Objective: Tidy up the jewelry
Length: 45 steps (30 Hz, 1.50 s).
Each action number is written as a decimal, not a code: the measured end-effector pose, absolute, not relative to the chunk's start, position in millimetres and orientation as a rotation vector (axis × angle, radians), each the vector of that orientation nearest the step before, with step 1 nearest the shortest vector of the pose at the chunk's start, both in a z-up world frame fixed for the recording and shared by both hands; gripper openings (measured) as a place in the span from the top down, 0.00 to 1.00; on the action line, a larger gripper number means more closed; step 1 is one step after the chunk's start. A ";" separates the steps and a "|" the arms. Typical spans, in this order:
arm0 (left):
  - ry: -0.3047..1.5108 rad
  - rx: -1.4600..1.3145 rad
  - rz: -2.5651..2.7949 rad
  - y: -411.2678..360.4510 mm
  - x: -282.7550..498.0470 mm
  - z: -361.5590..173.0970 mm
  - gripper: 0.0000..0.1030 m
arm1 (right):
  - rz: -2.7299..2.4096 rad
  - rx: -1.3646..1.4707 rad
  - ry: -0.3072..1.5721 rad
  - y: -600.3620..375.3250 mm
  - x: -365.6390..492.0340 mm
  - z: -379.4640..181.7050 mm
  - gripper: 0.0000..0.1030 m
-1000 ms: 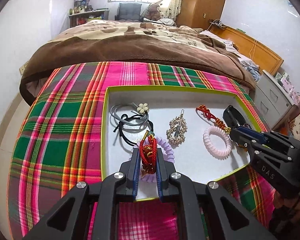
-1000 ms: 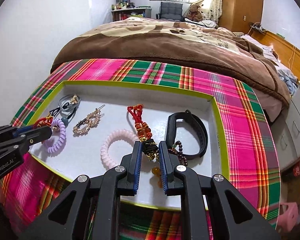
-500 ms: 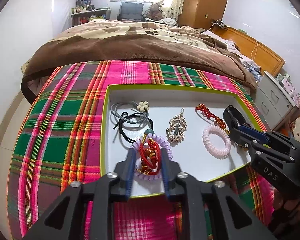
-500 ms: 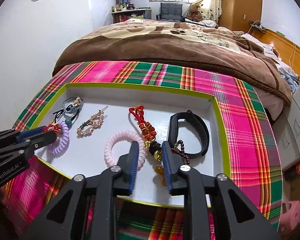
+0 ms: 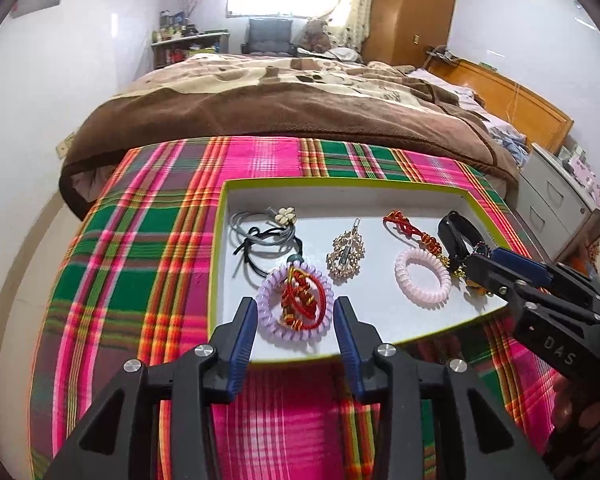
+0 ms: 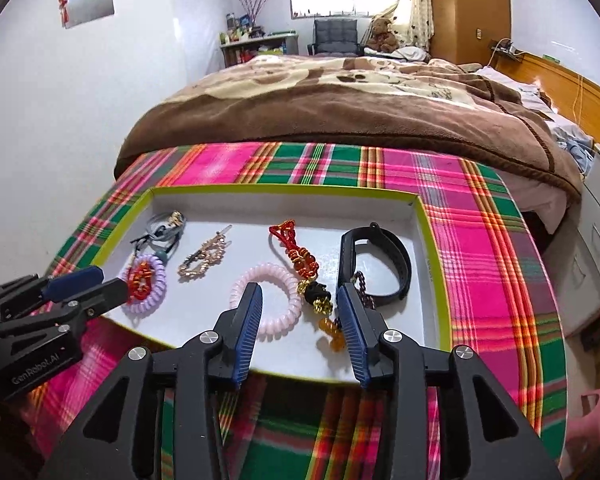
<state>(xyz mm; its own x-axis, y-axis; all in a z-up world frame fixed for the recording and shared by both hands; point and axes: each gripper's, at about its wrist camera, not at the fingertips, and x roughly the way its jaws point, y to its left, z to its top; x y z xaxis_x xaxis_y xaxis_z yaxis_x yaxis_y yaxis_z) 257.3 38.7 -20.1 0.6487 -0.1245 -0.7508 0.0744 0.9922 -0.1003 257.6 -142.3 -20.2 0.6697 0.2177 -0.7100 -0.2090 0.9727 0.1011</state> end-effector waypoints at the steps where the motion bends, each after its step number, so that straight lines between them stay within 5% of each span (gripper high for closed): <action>1: 0.850 -0.071 -0.107 38.8 252.2 -18.3 0.62 | 0.241 0.018 0.795 -142.9 254.6 -18.6 0.60; 13: 0.792 -0.069 -0.040 27.8 195.4 -5.4 0.62 | 0.227 0.029 0.727 -145.0 196.8 -0.9 0.51; 45: 0.721 -0.026 0.009 13.7 135.2 12.3 0.62 | 0.221 0.053 0.687 -147.6 139.8 5.6 0.51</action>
